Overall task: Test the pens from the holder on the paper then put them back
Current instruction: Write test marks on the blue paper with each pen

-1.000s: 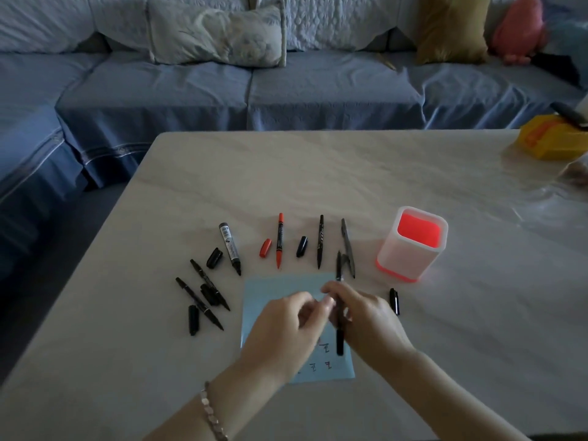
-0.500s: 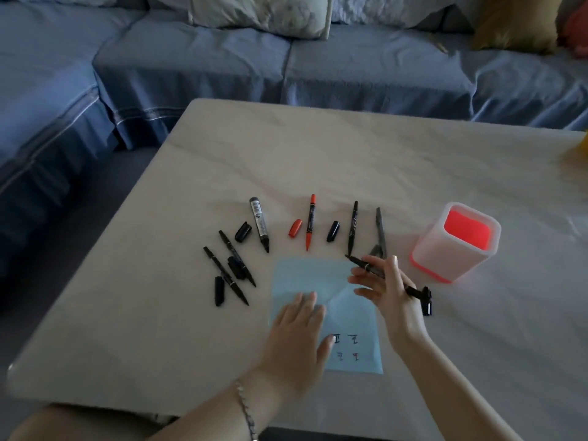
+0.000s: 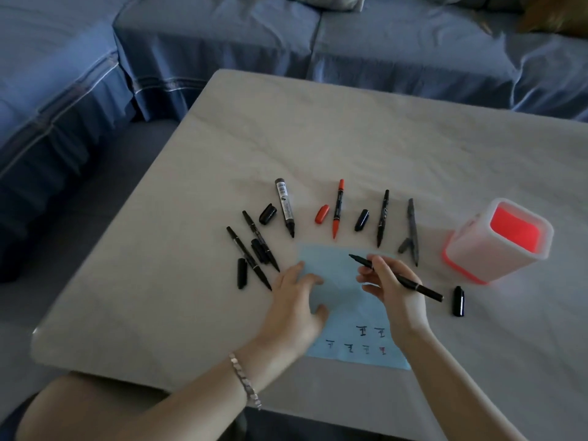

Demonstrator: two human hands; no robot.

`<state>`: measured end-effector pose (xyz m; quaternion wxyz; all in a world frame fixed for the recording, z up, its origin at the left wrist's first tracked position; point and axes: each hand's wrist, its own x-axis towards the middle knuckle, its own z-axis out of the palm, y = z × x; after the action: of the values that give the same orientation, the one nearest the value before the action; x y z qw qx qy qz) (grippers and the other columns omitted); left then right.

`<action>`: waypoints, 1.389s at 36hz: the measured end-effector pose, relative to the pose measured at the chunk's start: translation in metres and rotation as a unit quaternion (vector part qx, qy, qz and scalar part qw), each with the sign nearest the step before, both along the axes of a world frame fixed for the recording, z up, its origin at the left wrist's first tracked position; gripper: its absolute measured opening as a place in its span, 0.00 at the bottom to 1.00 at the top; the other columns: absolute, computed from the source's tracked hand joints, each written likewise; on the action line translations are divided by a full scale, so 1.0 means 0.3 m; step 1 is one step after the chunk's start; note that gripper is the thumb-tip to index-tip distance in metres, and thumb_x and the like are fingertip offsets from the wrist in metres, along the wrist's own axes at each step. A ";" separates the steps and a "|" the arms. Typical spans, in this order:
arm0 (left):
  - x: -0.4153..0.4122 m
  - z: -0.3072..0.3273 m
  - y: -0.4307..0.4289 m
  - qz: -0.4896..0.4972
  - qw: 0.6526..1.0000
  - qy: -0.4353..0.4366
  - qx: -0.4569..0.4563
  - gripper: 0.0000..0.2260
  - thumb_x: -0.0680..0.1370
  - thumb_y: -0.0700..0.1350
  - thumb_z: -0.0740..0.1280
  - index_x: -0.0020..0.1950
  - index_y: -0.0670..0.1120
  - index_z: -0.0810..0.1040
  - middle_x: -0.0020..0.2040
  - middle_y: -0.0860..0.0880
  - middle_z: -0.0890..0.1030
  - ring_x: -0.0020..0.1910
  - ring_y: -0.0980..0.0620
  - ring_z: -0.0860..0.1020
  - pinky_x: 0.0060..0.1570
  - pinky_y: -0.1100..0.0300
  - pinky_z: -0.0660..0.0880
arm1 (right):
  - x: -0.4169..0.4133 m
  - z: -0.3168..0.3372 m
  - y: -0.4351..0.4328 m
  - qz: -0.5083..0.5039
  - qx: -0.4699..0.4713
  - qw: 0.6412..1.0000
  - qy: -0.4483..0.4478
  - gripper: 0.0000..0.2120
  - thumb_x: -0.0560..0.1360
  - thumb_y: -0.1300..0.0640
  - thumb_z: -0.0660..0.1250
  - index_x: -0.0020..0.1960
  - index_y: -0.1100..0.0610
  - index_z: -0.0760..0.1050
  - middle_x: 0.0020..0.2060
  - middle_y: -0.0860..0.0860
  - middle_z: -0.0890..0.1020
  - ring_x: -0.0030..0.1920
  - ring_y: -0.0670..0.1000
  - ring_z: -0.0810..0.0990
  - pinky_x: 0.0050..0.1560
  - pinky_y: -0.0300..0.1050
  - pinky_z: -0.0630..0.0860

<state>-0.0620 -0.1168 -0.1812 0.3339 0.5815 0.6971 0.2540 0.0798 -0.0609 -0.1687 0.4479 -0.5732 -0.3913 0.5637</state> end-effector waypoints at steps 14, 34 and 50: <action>-0.021 -0.027 -0.017 -0.119 0.987 0.079 0.069 0.17 0.78 0.43 0.63 0.67 0.45 0.71 0.75 0.50 0.60 0.73 0.52 0.57 0.67 0.71 0.50 | 0.021 -0.009 0.003 -0.012 0.016 0.999 -0.026 0.09 0.76 0.64 0.62 0.40 0.57 0.78 0.26 0.48 0.82 0.31 0.44 0.80 0.39 0.35 0.77; -0.058 -0.118 -0.019 -0.148 0.962 0.194 0.122 0.17 0.74 0.51 0.57 0.57 0.49 0.79 0.61 0.51 0.79 0.63 0.53 0.74 0.63 0.62 0.66 | -0.186 -0.096 0.088 -0.044 0.083 0.982 -0.165 0.17 0.71 0.56 0.71 0.28 0.61 0.69 0.21 0.56 0.76 0.24 0.52 0.74 0.29 0.43 0.71; -0.064 -0.146 -0.019 -0.139 0.959 0.185 0.162 0.17 0.74 0.51 0.59 0.58 0.48 0.78 0.63 0.50 0.77 0.65 0.52 0.73 0.61 0.59 0.70 | -0.183 -0.127 0.098 -0.039 0.122 0.964 -0.231 0.17 0.69 0.64 0.69 0.26 0.57 0.64 0.20 0.46 0.67 0.23 0.43 0.66 0.25 0.33 0.62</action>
<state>-0.0812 -0.1226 -0.2250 0.1319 0.7560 0.6084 0.2025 0.0249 -0.0315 -0.2068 0.4337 -0.6438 -0.5274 0.3453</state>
